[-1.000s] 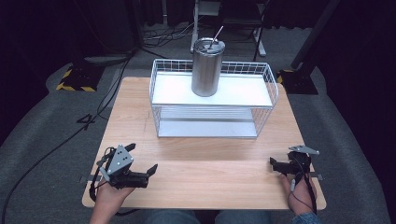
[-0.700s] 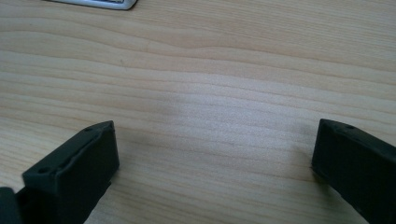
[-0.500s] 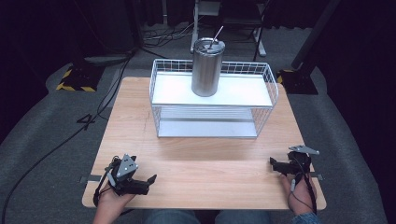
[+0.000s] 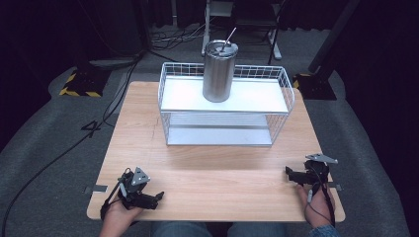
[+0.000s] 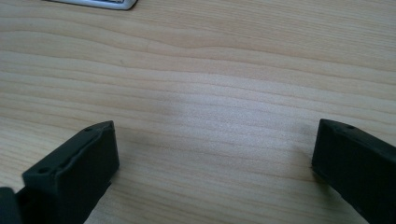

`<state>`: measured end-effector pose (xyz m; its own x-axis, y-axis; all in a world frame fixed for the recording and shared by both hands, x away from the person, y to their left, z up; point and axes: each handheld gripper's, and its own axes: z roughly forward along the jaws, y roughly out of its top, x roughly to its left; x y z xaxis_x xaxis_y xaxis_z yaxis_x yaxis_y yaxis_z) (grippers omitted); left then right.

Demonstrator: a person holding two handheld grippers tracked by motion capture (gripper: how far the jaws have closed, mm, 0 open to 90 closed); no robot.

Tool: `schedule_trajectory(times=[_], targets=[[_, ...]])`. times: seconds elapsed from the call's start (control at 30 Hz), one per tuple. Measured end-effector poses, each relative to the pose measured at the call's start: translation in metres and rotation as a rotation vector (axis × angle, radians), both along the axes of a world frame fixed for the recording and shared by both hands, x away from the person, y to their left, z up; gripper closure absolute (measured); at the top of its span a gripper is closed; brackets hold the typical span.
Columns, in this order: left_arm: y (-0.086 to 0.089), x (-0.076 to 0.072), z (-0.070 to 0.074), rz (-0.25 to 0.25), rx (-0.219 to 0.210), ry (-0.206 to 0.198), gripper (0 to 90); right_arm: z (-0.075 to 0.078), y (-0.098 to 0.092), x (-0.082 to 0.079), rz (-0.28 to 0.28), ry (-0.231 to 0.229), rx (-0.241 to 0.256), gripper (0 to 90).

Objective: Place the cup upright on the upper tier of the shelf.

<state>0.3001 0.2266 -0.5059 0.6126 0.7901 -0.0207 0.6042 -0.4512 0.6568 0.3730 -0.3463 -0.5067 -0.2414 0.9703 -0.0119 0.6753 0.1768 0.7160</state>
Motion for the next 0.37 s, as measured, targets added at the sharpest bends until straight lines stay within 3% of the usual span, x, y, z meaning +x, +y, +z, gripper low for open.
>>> schedule_trajectory(times=[0.37], targets=[[0.0012,0.0013,-0.0006,-0.005,-0.001,-0.009,0.1,0.0000,0.0001,-0.0001,-0.001,0.000,0.000,0.7]])
